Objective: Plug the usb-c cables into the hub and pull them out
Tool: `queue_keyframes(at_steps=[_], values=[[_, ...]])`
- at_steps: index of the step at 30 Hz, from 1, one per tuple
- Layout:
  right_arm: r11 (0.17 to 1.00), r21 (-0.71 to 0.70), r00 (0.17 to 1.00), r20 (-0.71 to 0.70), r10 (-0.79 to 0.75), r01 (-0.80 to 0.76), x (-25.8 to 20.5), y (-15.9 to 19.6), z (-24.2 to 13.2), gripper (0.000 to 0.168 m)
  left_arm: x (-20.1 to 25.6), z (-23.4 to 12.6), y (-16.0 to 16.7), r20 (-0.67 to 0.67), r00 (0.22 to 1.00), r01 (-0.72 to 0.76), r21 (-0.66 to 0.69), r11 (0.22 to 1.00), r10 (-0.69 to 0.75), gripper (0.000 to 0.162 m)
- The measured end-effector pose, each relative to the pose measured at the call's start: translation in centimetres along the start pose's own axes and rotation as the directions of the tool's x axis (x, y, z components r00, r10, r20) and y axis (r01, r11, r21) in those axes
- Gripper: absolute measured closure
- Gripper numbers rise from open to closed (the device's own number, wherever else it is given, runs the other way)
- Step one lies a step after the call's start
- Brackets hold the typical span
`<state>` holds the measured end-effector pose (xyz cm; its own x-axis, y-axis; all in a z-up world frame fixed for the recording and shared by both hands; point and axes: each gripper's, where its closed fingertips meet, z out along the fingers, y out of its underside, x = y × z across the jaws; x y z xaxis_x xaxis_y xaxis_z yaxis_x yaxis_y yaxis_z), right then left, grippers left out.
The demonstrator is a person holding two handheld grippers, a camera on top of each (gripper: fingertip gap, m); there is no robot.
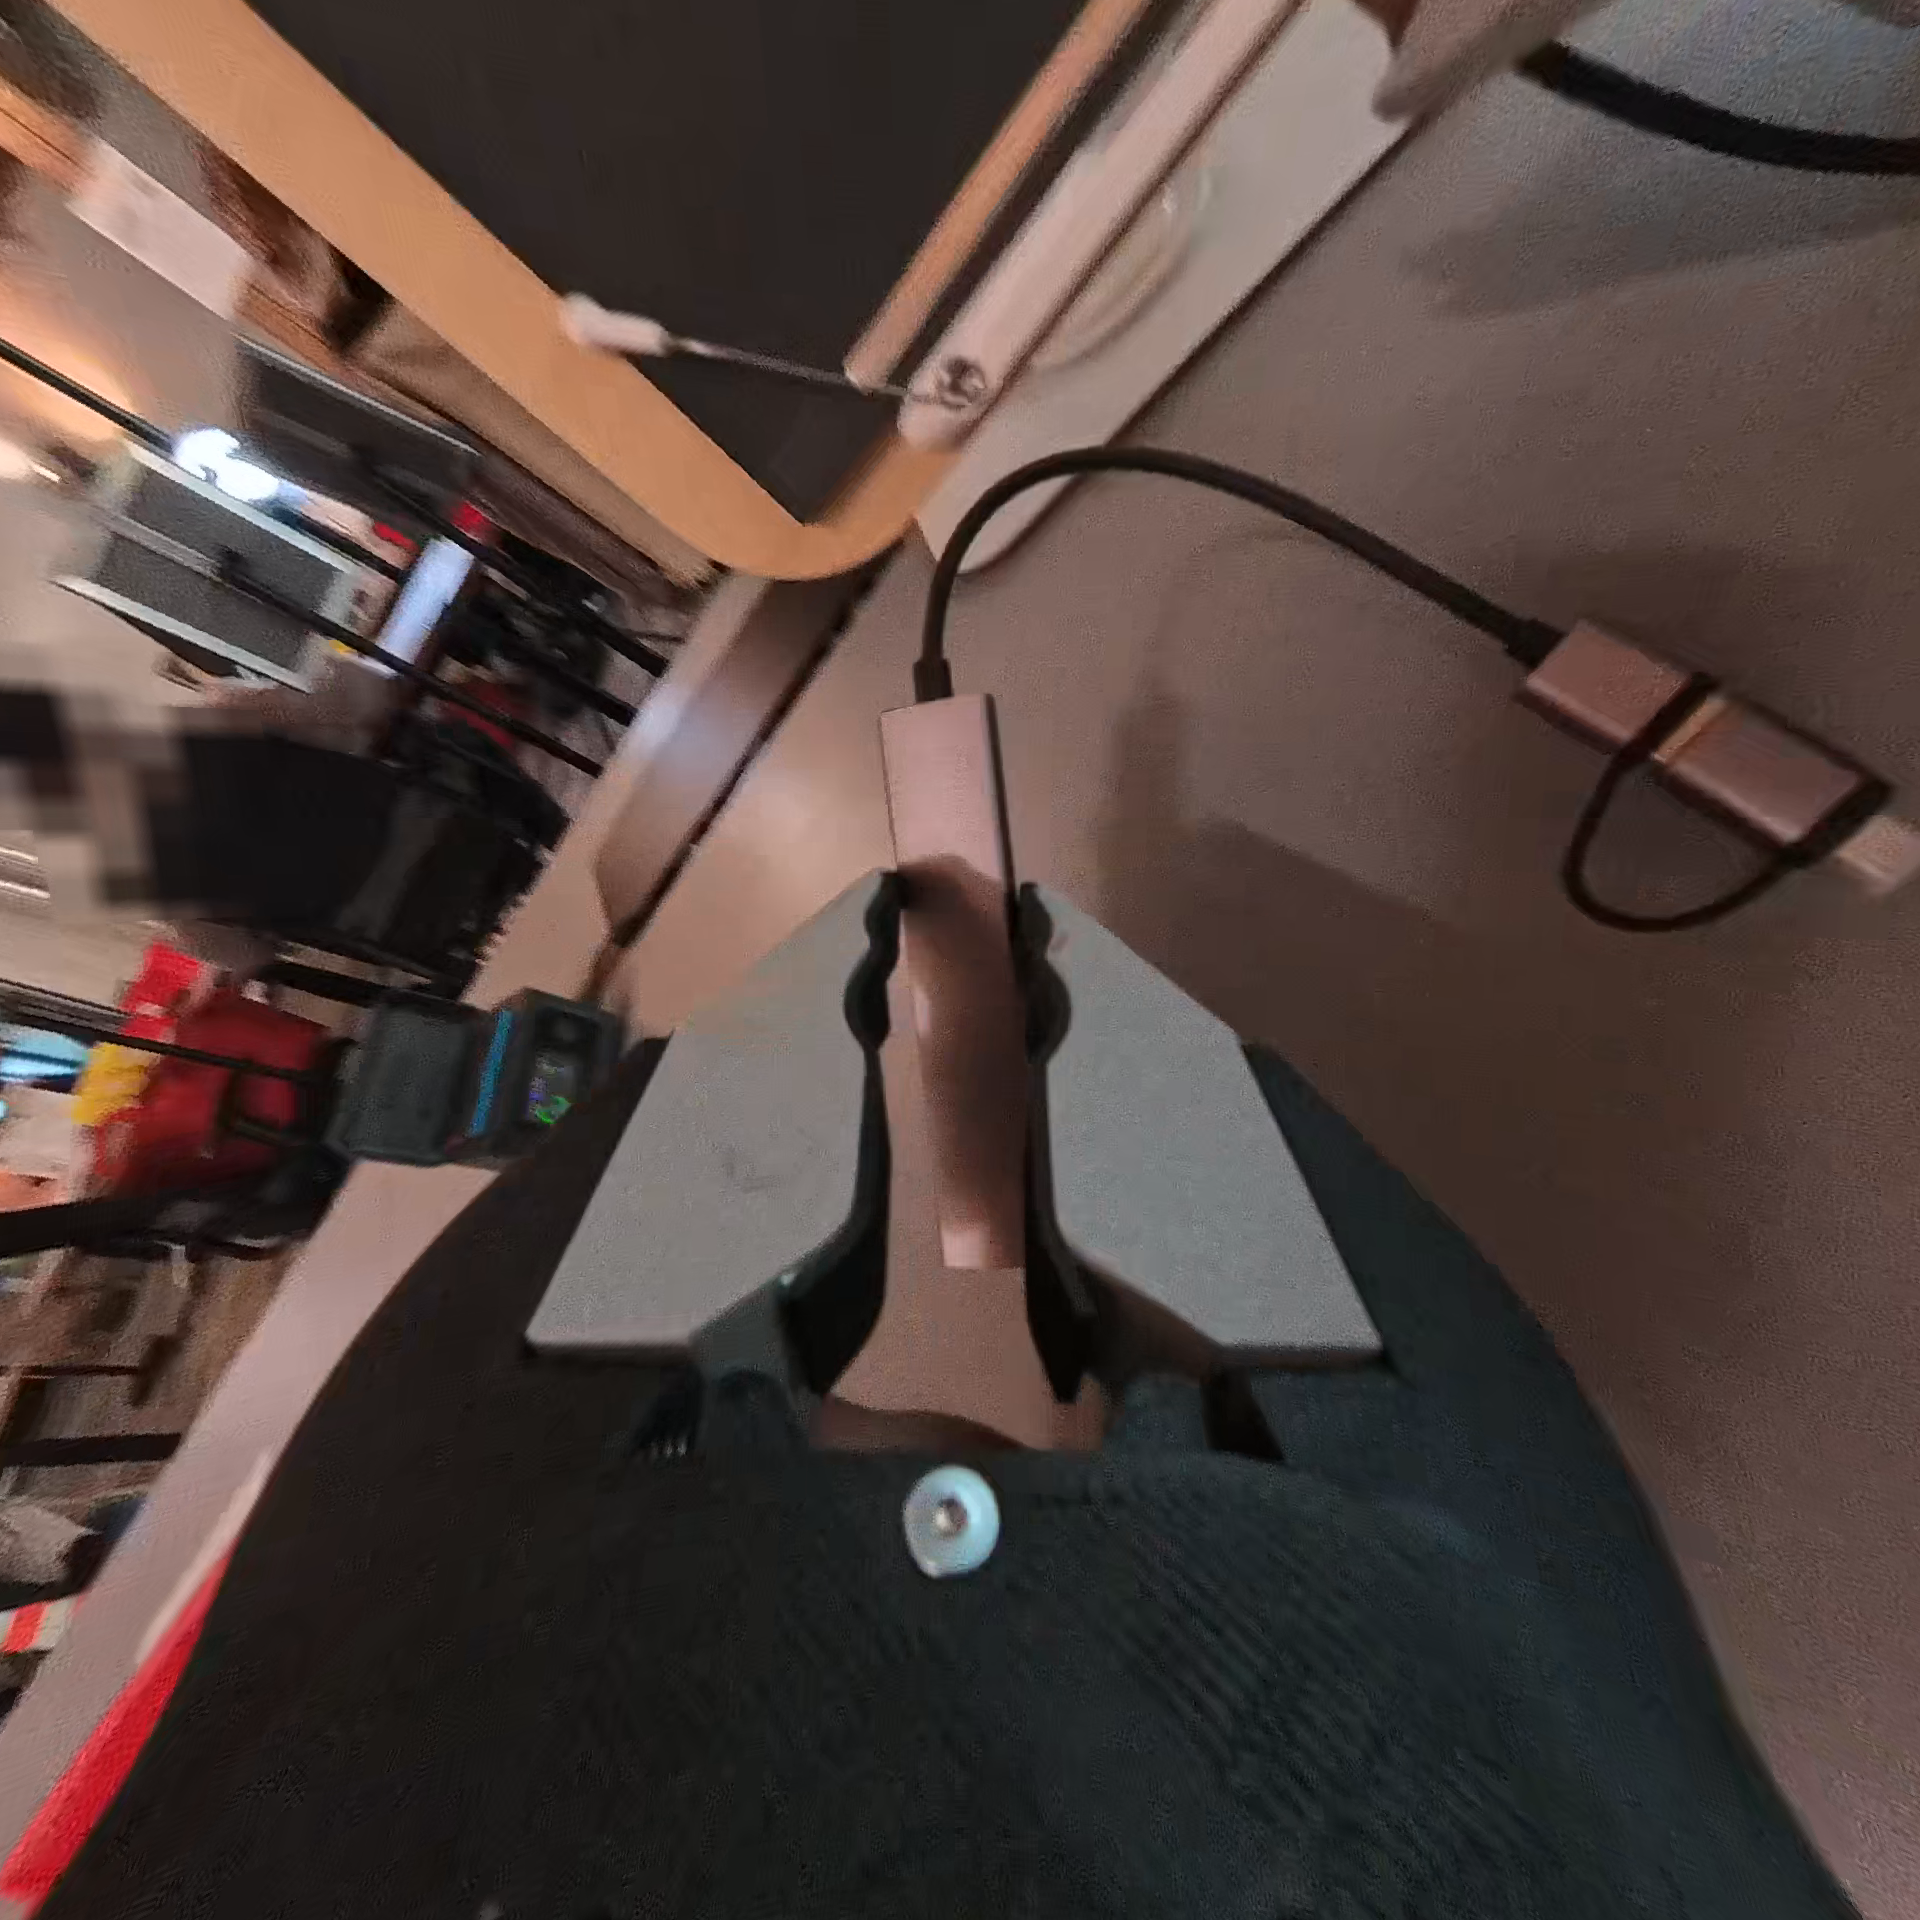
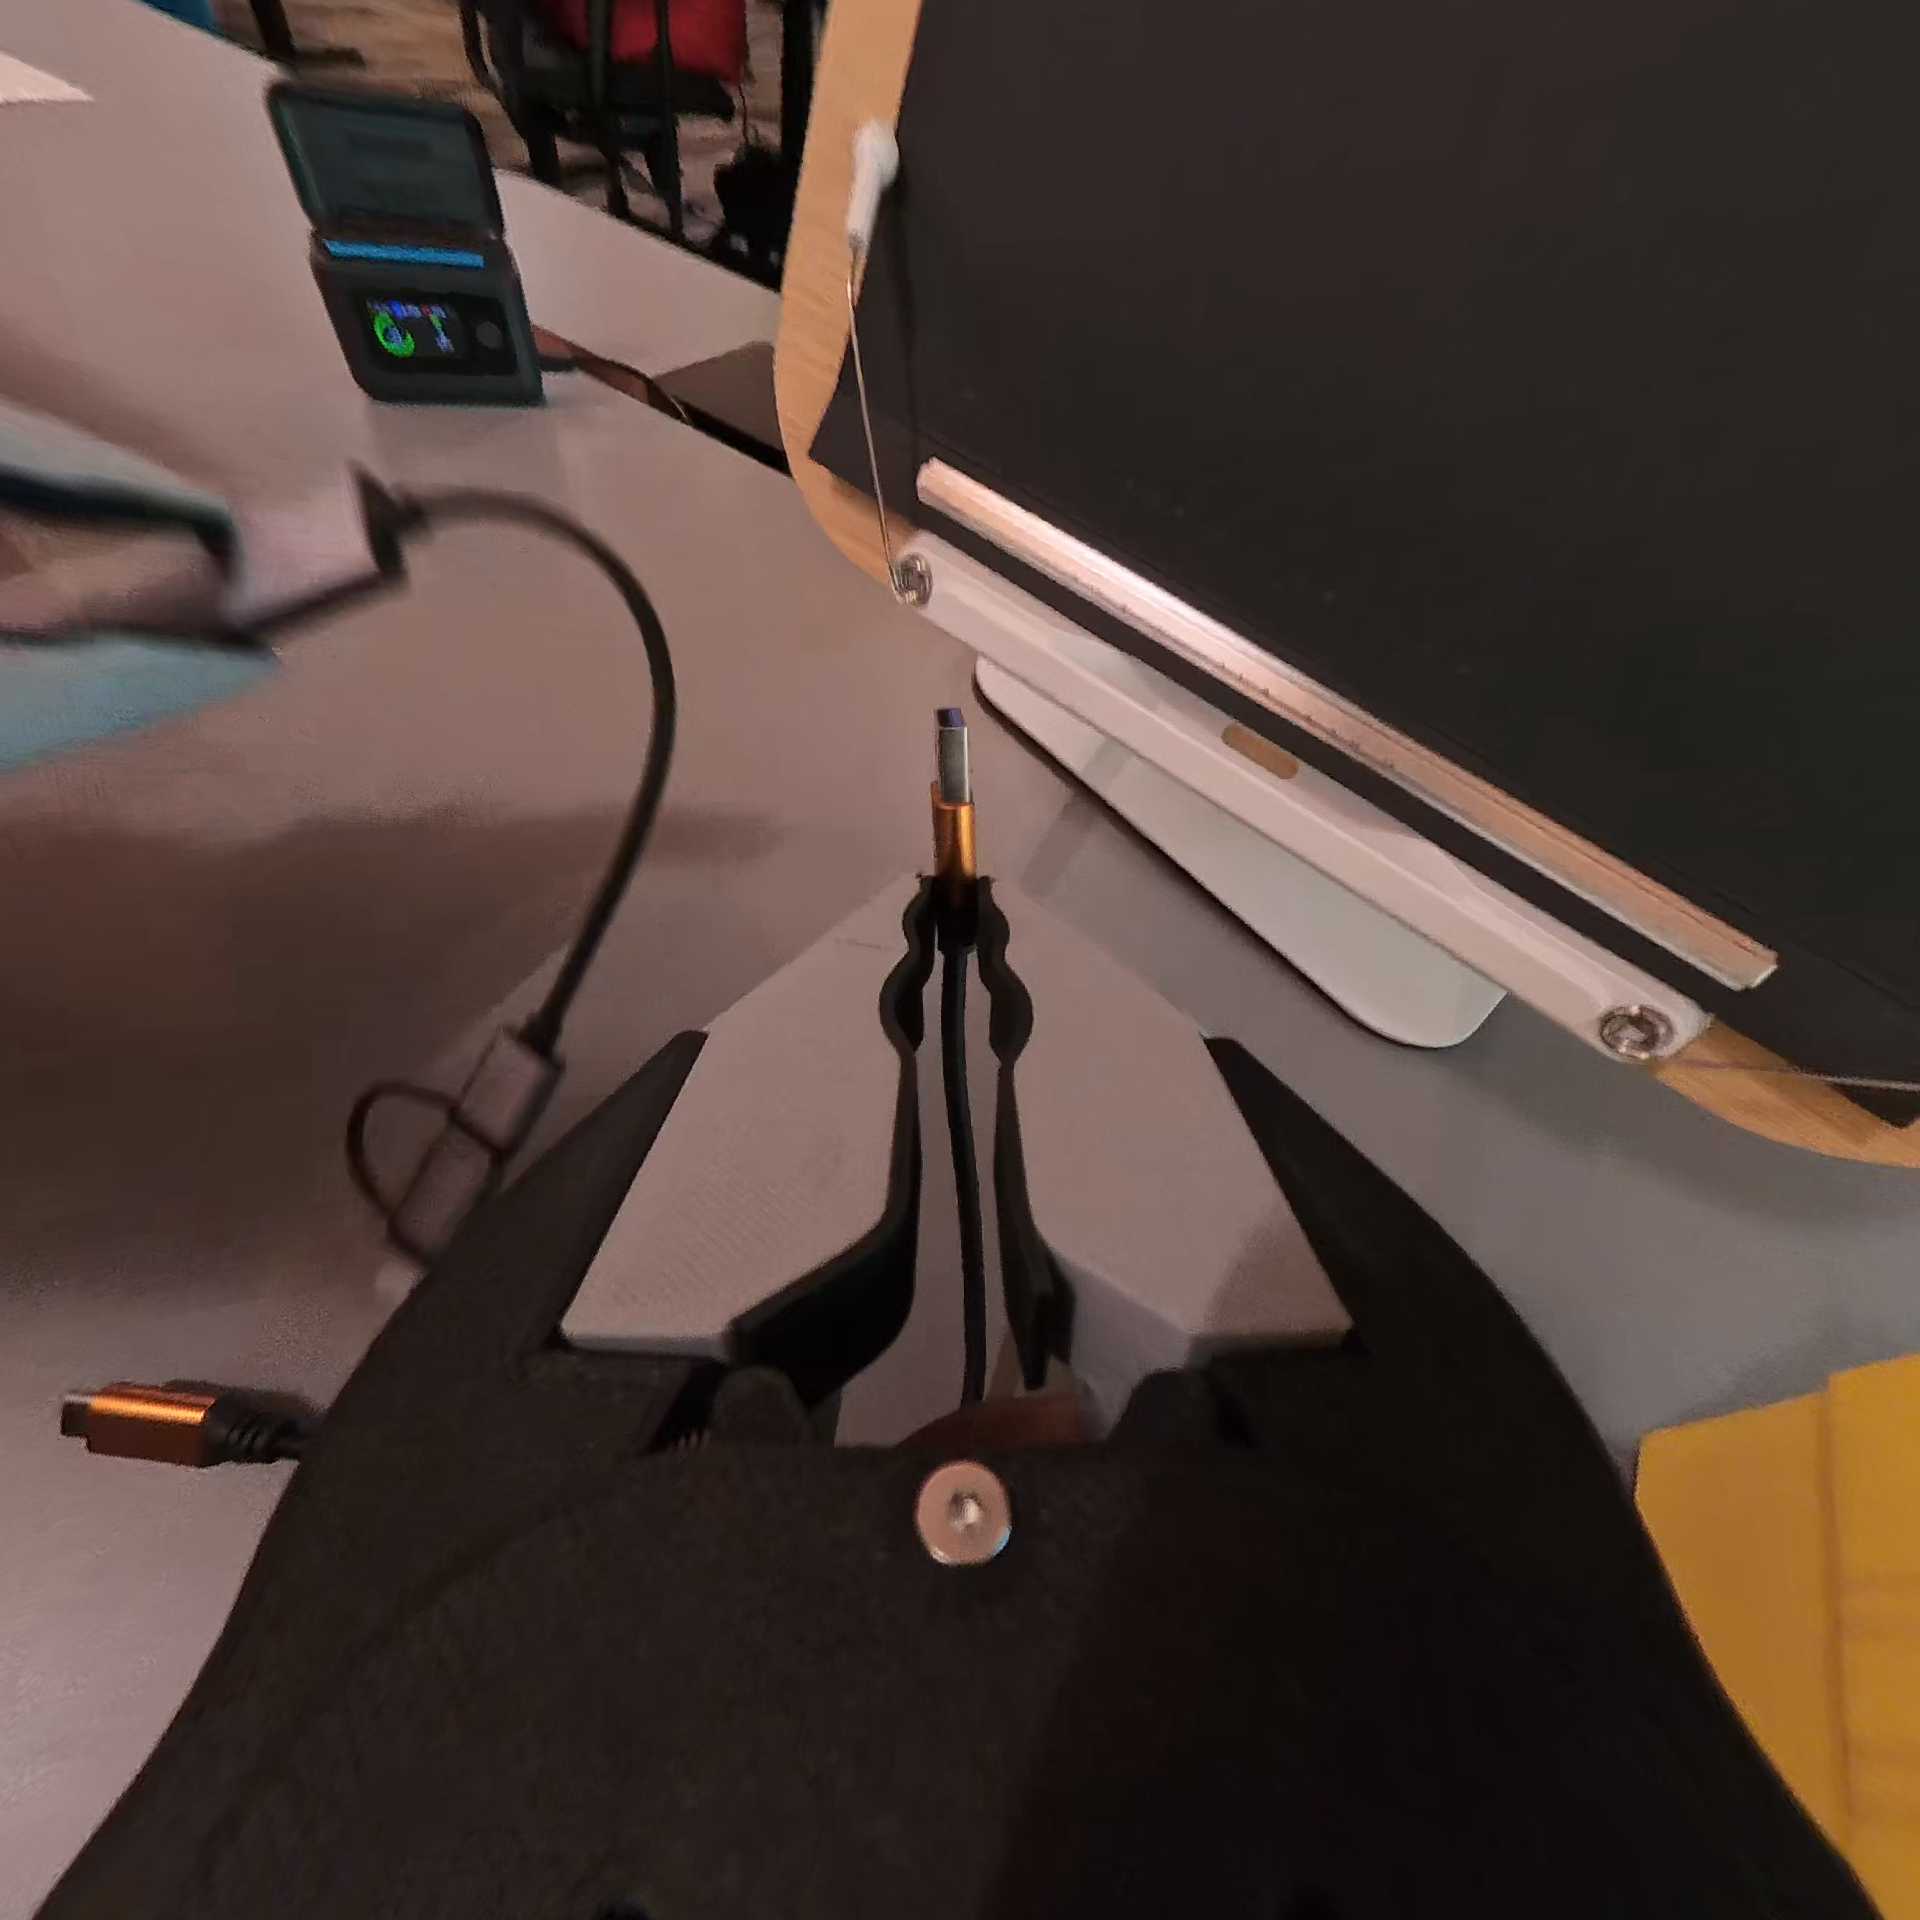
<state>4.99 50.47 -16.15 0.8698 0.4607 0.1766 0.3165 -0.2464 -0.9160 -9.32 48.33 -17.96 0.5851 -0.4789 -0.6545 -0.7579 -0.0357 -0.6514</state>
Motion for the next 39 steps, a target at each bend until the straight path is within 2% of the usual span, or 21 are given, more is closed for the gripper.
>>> queue_keyframes(at_steps=[2,5,11,15,21,26,29,31,34,36,39], values=[[0.998,-0.063,1.000,0.012,0.019,-0.018,0.1,1.2,0.5,0.164,-1.3,-1.2,-1.8,0.096,0.994,-0.056,0.127,0.990,0.044,0.141],[0.981,-0.190,0.995,0.080,0.059,-0.043,-0.8,3.7,1.4,0.164,-2.3,-2.6,-3.1,0.190,0.978,-0.131,0.211,0.969,0.091,0.141],[0.945,-0.327,0.979,0.189,0.082,-0.016,-2.7,6.3,1.7,0.163,-3.3,-3.9,-4.5,0.325,0.935,-0.234,0.277,0.932,0.139,0.142],[0.938,-0.348,0.976,0.204,0.074,0.002,-3.2,6.8,1.9,0.150,-2.7,-4.1,-4.9,0.349,0.919,-0.293,0.286,0.912,0.186,0.142],[0.972,-0.231,0.979,0.188,0.080,-0.035,-2.2,4.1,1.1,0.148,-2.3,-3.8,-4.8,0.341,0.919,-0.301,0.284,0.910,0.198,0.142],[0.986,0.073,0.928,0.354,0.113,-0.148,-3.9,-2.6,-2.2,0.140,-1.2,-4.2,-5.6,0.330,0.912,-0.353,0.325,0.878,0.245,0.142],[0.982,0.132,0.908,0.414,0.069,-0.135,-5.1,-4.4,-3.8,0.131,-0.3,-4.4,-5.6,0.305,0.913,-0.372,0.348,0.861,0.271,0.142],[0.980,0.177,0.909,0.418,0.011,-0.093,-5.6,-5.0,-4.5,0.131,-0.1,-4.7,-5.5,0.314,0.900,-0.409,0.358,0.840,0.304,0.142],[0.967,0.248,0.910,0.412,-0.051,-0.058,-6.0,-6.0,-5.6,0.129,0.1,-5.5,-5.6,0.371,0.850,-0.500,0.345,0.795,0.374,0.142],[0.959,0.273,0.870,0.487,-0.072,-0.073,-7.5,-6.5,-6.6,0.124,0.3,-6.2,-5.9,0.411,0.816,-0.551,0.343,0.761,0.406,0.142],[0.970,0.235,0.798,0.596,-0.090,-0.066,-10.0,-6.1,-7.3,0.122,1.7,-6.8,-6.3,0.435,0.777,-0.611,0.349,0.711,0.455,0.142]])
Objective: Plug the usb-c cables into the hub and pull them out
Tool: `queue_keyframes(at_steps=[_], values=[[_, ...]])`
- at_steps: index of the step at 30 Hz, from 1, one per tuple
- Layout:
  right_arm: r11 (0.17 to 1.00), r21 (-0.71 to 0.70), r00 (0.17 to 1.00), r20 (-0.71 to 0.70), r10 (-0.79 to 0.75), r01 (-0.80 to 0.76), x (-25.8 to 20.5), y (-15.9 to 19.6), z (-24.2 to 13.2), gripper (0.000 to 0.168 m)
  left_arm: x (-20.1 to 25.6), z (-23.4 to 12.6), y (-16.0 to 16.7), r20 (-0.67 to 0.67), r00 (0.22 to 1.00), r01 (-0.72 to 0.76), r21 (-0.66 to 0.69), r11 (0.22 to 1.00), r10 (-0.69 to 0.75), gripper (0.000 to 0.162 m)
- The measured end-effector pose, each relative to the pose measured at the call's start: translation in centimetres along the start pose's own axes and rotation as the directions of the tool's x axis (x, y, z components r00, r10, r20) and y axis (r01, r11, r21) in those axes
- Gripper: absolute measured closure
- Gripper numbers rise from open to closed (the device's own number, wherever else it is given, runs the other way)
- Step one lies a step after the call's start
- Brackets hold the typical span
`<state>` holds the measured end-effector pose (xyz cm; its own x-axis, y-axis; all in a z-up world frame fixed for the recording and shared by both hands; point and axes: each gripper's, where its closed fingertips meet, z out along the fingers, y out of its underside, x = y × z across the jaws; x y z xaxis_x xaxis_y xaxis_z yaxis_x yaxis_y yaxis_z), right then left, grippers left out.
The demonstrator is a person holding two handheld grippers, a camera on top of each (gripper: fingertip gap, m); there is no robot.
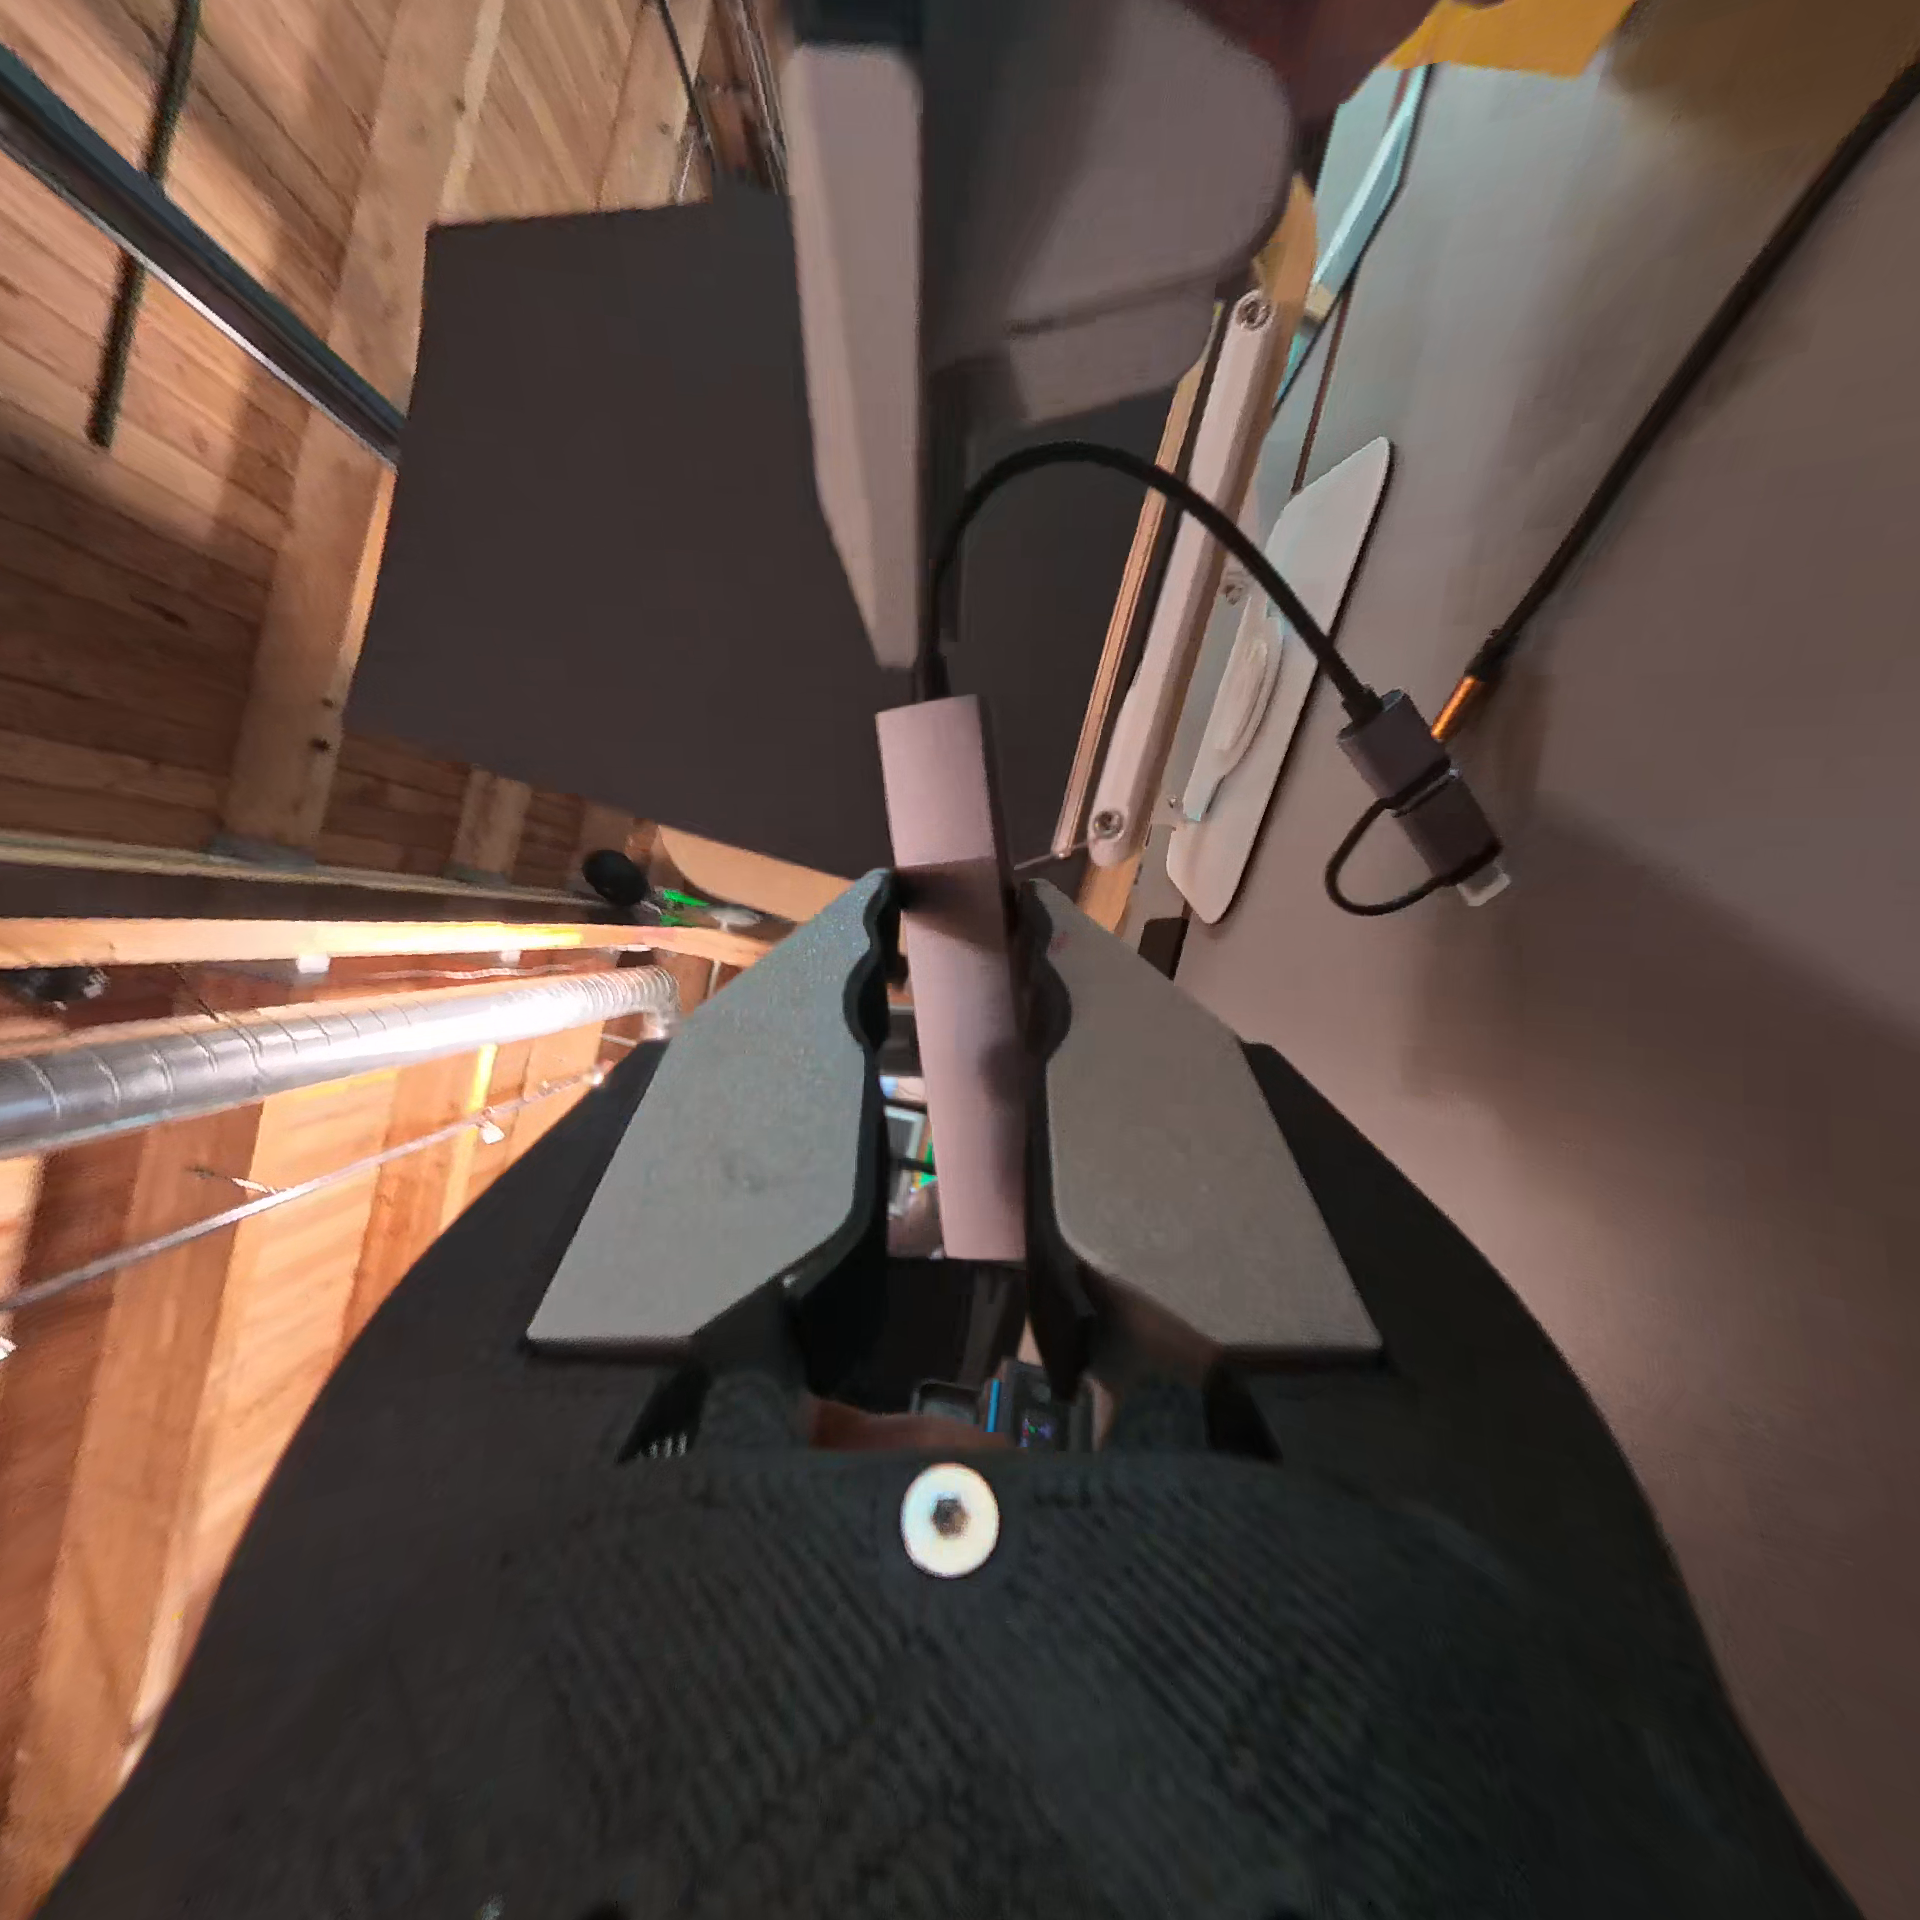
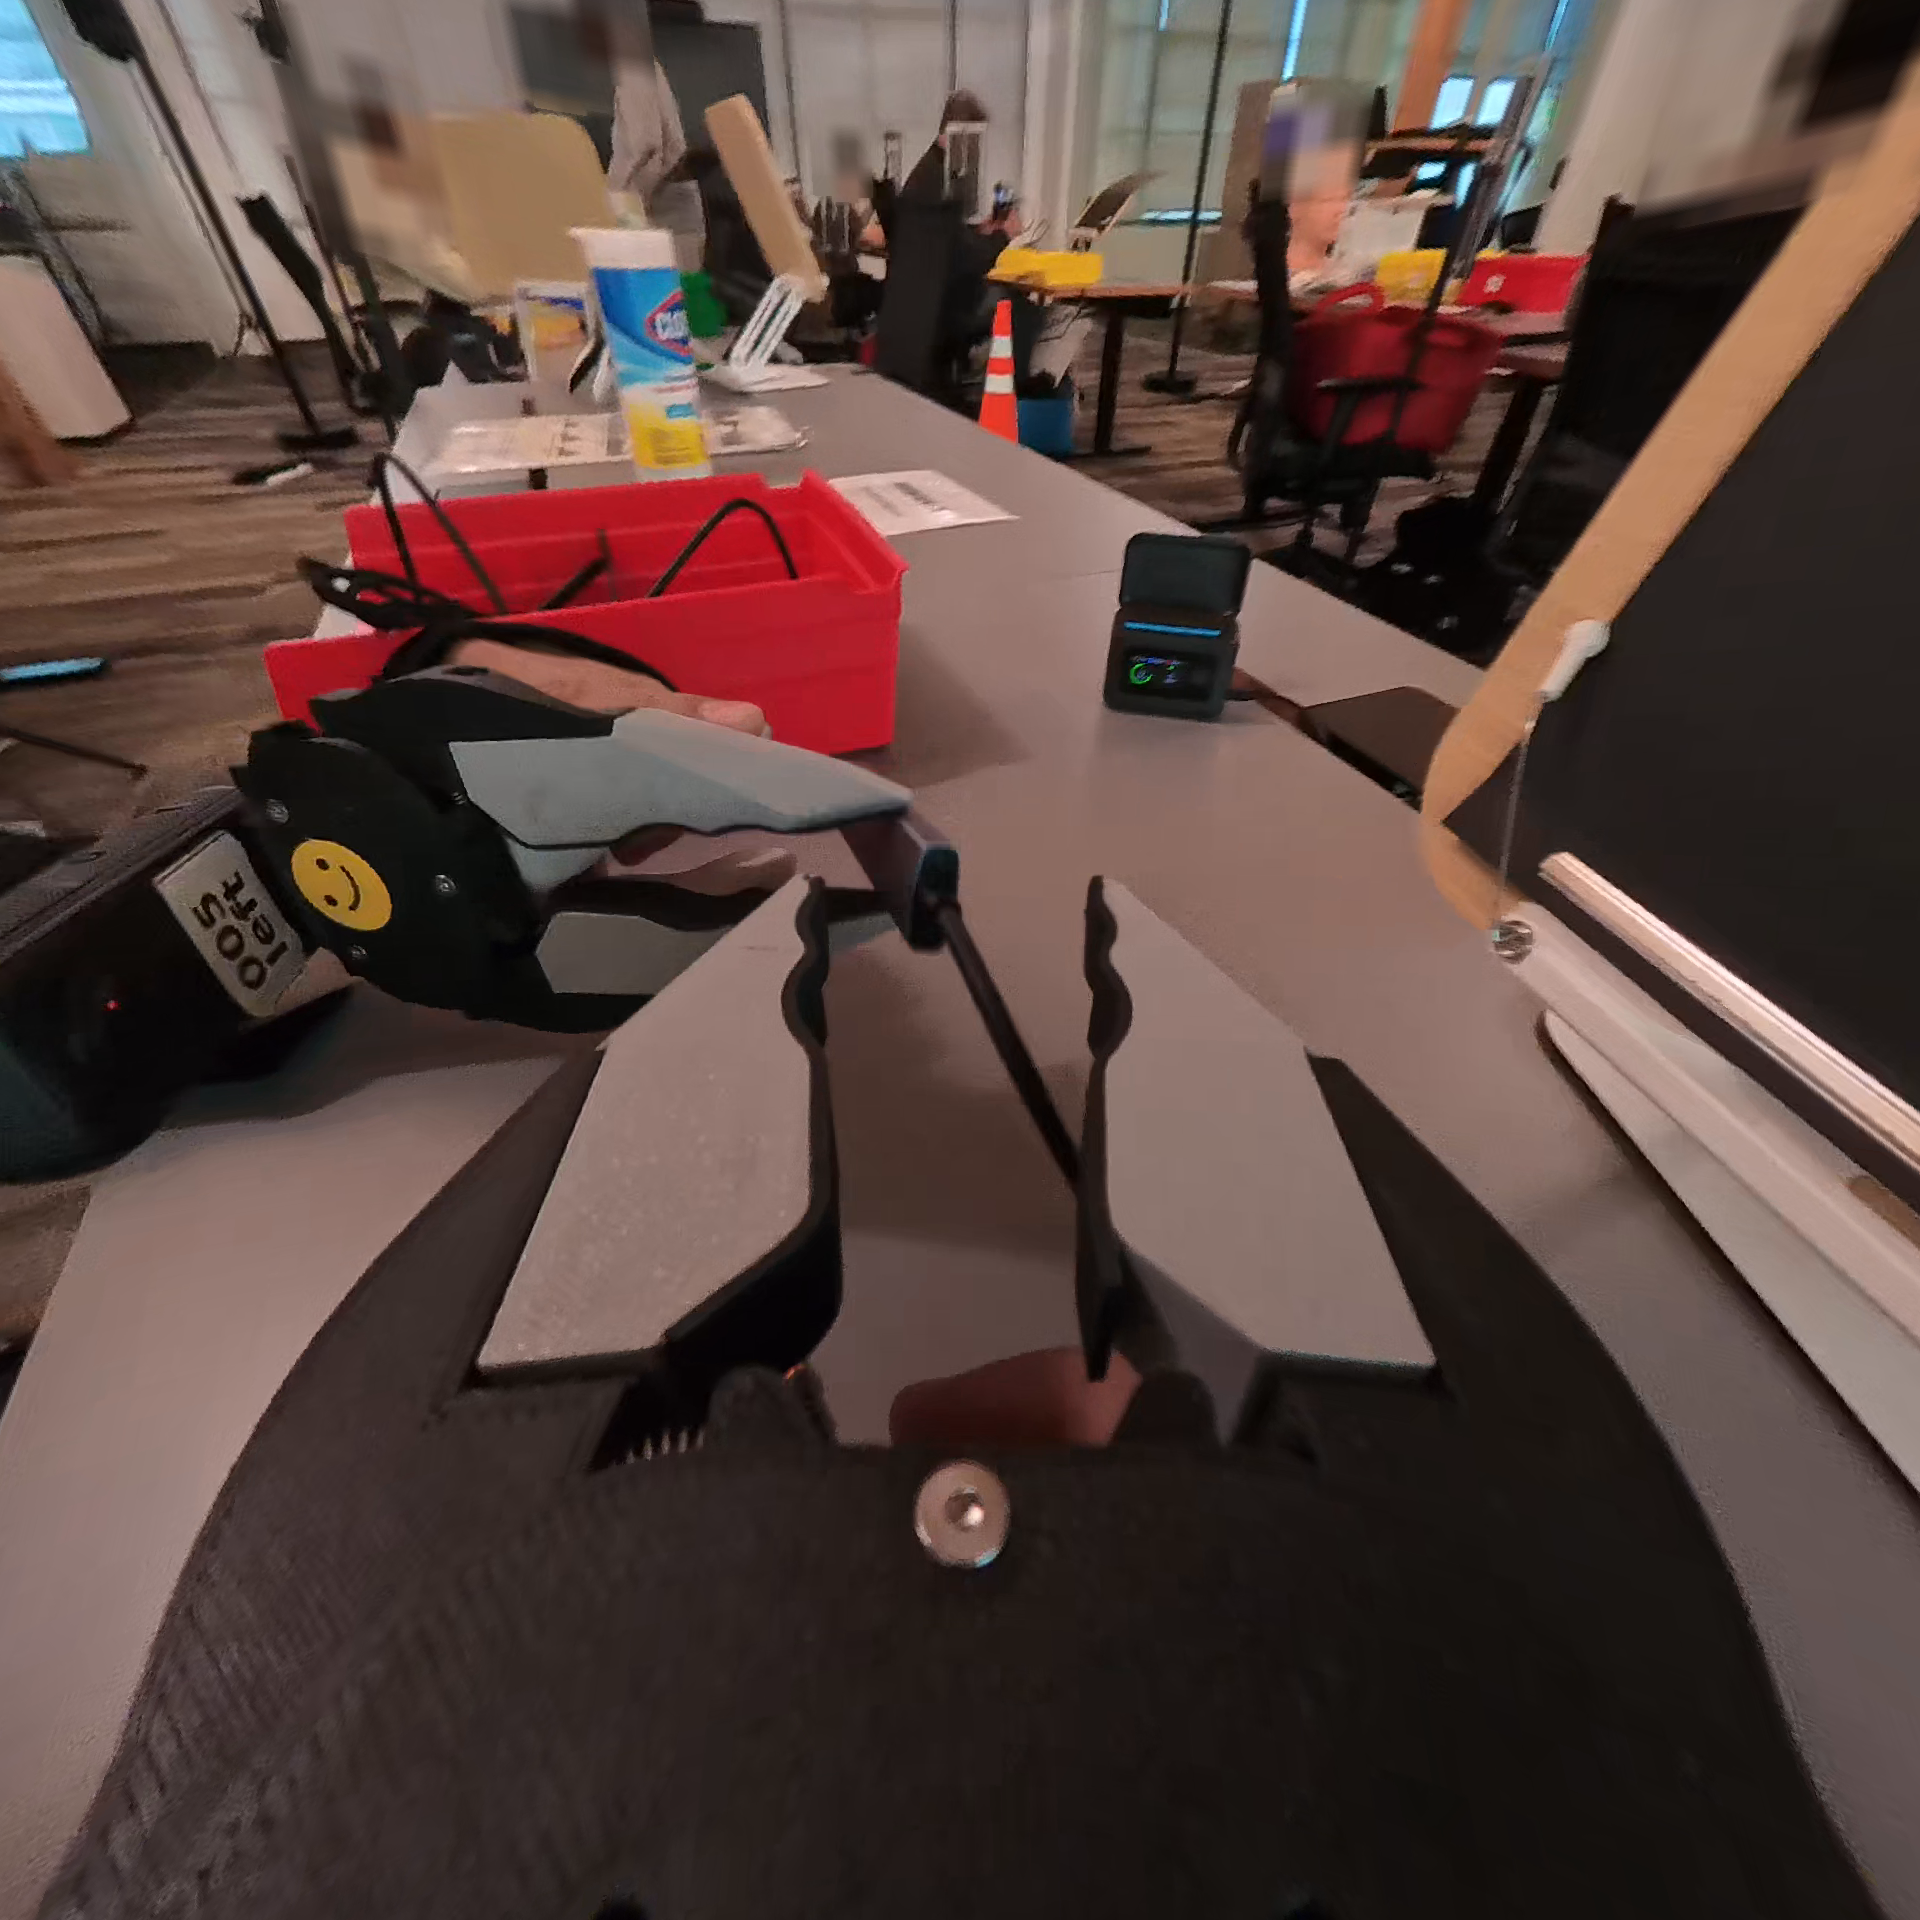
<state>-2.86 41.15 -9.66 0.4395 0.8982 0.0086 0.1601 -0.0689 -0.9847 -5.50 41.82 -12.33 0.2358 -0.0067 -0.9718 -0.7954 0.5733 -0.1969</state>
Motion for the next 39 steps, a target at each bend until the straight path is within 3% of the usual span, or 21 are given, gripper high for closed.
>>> queue_keyframes(at_steps=[5,8,13,17,20,26,28,31,33,35,39], values=[[0.988,-0.108,0.994,0.021,-0.110,0.112,-1.1,2.0,0.9,0.158,1.6,0.0,-2.3,-0.038,0.998,-0.045,0.052,0.998,0.047,0.142],[0.985,-0.147,0.995,0.058,-0.085,0.092,-1.4,2.7,1.1,0.159,2.3,0.1,-1.7,-0.171,0.970,0.183,0.034,0.983,-0.175,0.142],[0.982,-0.153,0.994,0.034,-0.108,0.112,-0.6,2.8,0.6,0.163,0.8,-0.5,-0.6,-0.276,0.796,0.563,0.011,0.826,-0.539,0.134],[0.980,-0.126,0.985,0.096,-0.142,0.153,-1.6,2.7,0.5,0.163,0.5,-0.7,1.0,-0.362,0.545,0.781,-0.109,0.615,-0.756,0.118],[0.967,-0.100,0.967,0.122,-0.223,0.235,-2.6,2.4,0.3,0.163,2.2,-1.4,0.9,-0.466,0.430,0.804,-0.191,0.563,-0.773,0.118],[0.943,-0.021,0.927,0.190,-0.322,0.332,-4.1,1.7,-0.8,0.163,3.0,-1.9,-0.4,-0.578,0.374,0.812,-0.173,0.557,-0.726,0.139],[0.949,-0.027,0.942,0.134,-0.309,0.315,-2.9,1.4,-0.8,0.156,2.4,-1.7,-0.2,-0.555,0.452,0.783,-0.128,0.609,-0.698,0.147],[0.954,-0.076,0.956,0.004,-0.292,0.291,-0.5,1.5,-0.4,0.152,1.3,-0.9,1.0,-0.385,0.698,0.631,-0.068,0.773,-0.604,0.149],[0.949,-0.159,0.948,-0.123,-0.293,0.272,2.0,2.4,-0.3,0.152,1.3,-0.6,2.1,-0.264,0.856,0.433,-0.100,0.896,-0.443,0.152],[0.941,-0.227,0.939,-0.181,-0.293,0.250,3.5,3.6,-0.3,0.151,2.1,-0.3,2.8,-0.246,0.903,0.322,-0.157,0.933,-0.353,0.154],[0.953,-0.201,0.953,-0.157,-0.259,0.226,3.3,3.7,-0.1,0.143,3.0,-0.5,2.9,-0.289,0.903,0.277,-0.176,0.945,-0.319,0.154]])
